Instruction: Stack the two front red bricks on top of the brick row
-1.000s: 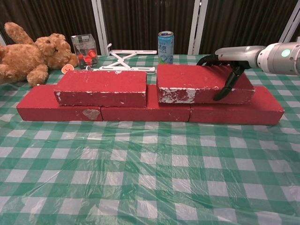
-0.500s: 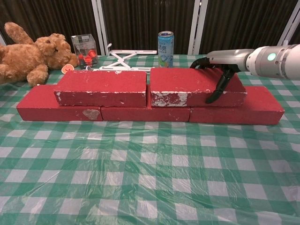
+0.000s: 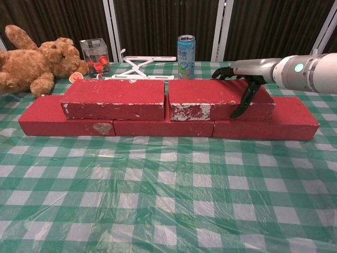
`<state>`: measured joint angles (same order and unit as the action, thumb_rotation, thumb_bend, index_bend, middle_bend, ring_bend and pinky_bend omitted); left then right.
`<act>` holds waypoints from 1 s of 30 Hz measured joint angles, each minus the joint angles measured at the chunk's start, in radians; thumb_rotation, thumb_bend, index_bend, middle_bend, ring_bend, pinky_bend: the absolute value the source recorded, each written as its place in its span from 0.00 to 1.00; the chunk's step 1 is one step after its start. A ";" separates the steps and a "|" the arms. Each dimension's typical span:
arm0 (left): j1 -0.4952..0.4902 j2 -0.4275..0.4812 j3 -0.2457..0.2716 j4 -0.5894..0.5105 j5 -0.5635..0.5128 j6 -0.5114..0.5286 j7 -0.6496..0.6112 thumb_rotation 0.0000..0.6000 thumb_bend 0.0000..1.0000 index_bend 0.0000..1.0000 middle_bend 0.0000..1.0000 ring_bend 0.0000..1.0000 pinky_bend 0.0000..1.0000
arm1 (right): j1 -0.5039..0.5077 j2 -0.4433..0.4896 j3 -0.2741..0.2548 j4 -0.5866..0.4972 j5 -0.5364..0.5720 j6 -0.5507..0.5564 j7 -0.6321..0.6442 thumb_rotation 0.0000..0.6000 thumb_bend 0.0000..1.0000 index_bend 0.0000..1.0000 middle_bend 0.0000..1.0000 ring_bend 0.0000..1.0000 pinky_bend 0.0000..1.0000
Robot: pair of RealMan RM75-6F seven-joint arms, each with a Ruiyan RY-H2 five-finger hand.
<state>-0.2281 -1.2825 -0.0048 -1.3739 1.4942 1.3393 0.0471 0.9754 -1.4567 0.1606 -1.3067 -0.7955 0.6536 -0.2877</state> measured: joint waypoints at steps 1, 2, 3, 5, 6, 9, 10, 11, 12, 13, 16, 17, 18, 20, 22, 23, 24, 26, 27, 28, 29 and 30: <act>0.000 0.000 0.000 0.000 0.000 0.001 -0.001 1.00 0.27 0.00 0.00 0.00 0.06 | 0.002 0.001 -0.002 -0.003 0.008 0.003 -0.006 1.00 0.14 0.11 0.15 0.06 0.18; 0.001 0.000 0.000 0.000 0.001 0.001 -0.001 1.00 0.27 0.00 0.00 0.00 0.06 | 0.004 0.001 -0.005 -0.009 0.017 0.008 -0.014 1.00 0.14 0.10 0.14 0.05 0.17; 0.001 0.000 0.000 -0.001 0.002 0.002 -0.001 1.00 0.27 0.00 0.00 0.00 0.06 | 0.005 0.002 -0.006 -0.013 0.023 0.010 -0.017 1.00 0.14 0.09 0.14 0.05 0.17; 0.001 0.000 -0.001 -0.002 0.003 0.003 -0.002 1.00 0.27 0.00 0.00 0.00 0.06 | 0.008 0.007 -0.009 -0.024 0.034 0.014 -0.024 1.00 0.14 0.07 0.13 0.05 0.17; 0.002 0.000 -0.001 -0.002 0.003 0.004 -0.002 1.00 0.27 0.00 0.00 0.00 0.06 | 0.009 0.009 -0.010 -0.028 0.036 0.016 -0.026 1.00 0.14 0.07 0.13 0.05 0.16; 0.003 0.000 -0.002 -0.002 0.005 0.007 -0.003 1.00 0.26 0.00 0.00 0.00 0.06 | 0.010 0.017 -0.013 -0.043 0.044 0.020 -0.032 1.00 0.12 0.07 0.13 0.05 0.16; 0.003 0.000 -0.002 -0.002 0.006 0.008 -0.004 1.00 0.26 0.00 0.00 0.00 0.06 | 0.010 0.020 -0.014 -0.048 0.046 0.021 -0.034 1.00 0.12 0.07 0.13 0.05 0.16; 0.004 0.000 -0.002 -0.001 0.006 0.010 -0.003 1.00 0.26 0.00 0.00 0.00 0.06 | 0.011 0.025 -0.015 -0.056 0.048 0.025 -0.035 1.00 0.12 0.07 0.12 0.05 0.16; 0.004 0.000 -0.002 -0.001 0.007 0.012 -0.003 1.00 0.26 0.00 0.00 0.00 0.06 | 0.010 0.029 -0.015 -0.061 0.049 0.028 -0.036 1.00 0.11 0.06 0.12 0.04 0.16; 0.004 -0.001 -0.002 -0.001 0.008 0.013 -0.003 1.00 0.27 0.00 0.00 0.00 0.06 | 0.010 0.034 -0.014 -0.068 0.050 0.031 -0.036 1.00 0.11 0.06 0.12 0.04 0.16; 0.005 -0.001 -0.003 -0.001 0.009 0.013 -0.004 1.00 0.27 0.00 0.00 0.00 0.06 | 0.007 0.053 -0.015 -0.087 0.056 0.041 -0.037 1.00 0.11 0.06 0.12 0.04 0.16; 0.005 -0.001 -0.003 -0.001 0.009 0.013 -0.003 1.00 0.27 0.00 0.00 0.00 0.06 | 0.006 0.061 -0.016 -0.094 0.062 0.043 -0.039 1.00 0.11 0.06 0.11 0.04 0.16; 0.005 -0.002 -0.003 -0.001 0.009 0.013 -0.003 1.00 0.27 0.00 0.00 0.00 0.06 | 0.005 0.068 -0.017 -0.100 0.066 0.044 -0.040 1.00 0.11 0.05 0.11 0.04 0.16; 0.006 -0.001 -0.003 -0.003 0.011 0.015 -0.002 1.00 0.27 0.00 0.00 0.00 0.06 | 0.003 0.084 -0.018 -0.116 0.072 0.049 -0.041 1.00 0.11 0.05 0.11 0.03 0.16; 0.007 0.000 -0.002 -0.005 0.015 0.018 0.000 1.00 0.27 0.00 0.00 0.00 0.06 | -0.003 0.102 -0.018 -0.129 0.072 0.057 -0.037 1.00 0.11 0.06 0.10 0.02 0.15; 0.008 0.000 0.000 -0.006 0.017 0.019 0.002 1.00 0.26 0.00 0.00 0.00 0.06 | -0.009 0.115 -0.017 -0.137 0.070 0.061 -0.031 0.99 0.11 0.06 0.10 0.01 0.14; 0.008 0.000 0.001 -0.006 0.018 0.021 0.002 1.00 0.26 0.00 0.00 0.00 0.06 | -0.014 0.125 -0.016 -0.141 0.068 0.064 -0.024 0.98 0.11 0.07 0.10 0.01 0.13; 0.010 0.001 0.001 -0.008 0.021 0.025 0.004 1.00 0.26 0.00 0.00 0.00 0.06 | -0.026 0.145 -0.015 -0.150 0.064 0.069 -0.008 0.96 0.11 0.09 0.09 0.00 0.12; 0.010 0.001 0.002 -0.008 0.022 0.025 0.004 1.00 0.26 0.00 0.00 0.00 0.06 | -0.032 0.153 -0.014 -0.154 0.061 0.071 -0.002 0.94 0.11 0.10 0.09 0.00 0.12; 0.010 0.001 0.002 -0.008 0.022 0.026 0.004 1.00 0.26 0.00 0.00 0.00 0.06 | -0.034 0.156 -0.014 -0.155 0.058 0.072 0.001 0.91 0.11 0.13 0.08 0.00 0.10; 0.011 0.001 0.002 -0.009 0.023 0.028 0.006 1.00 0.26 0.00 0.00 0.00 0.06 | -0.038 0.161 -0.014 -0.156 0.055 0.072 0.006 0.89 0.11 0.15 0.08 0.00 0.10; 0.012 0.001 0.002 -0.010 0.025 0.030 0.007 1.00 0.26 0.00 0.00 0.00 0.06 | -0.044 0.169 -0.015 -0.157 0.051 0.072 0.013 0.85 0.11 0.17 0.07 0.00 0.09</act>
<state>-0.2161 -1.2815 -0.0024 -1.3840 1.5189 1.3693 0.0536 0.9319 -1.2878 0.1459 -1.4633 -0.7445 0.7258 -0.2749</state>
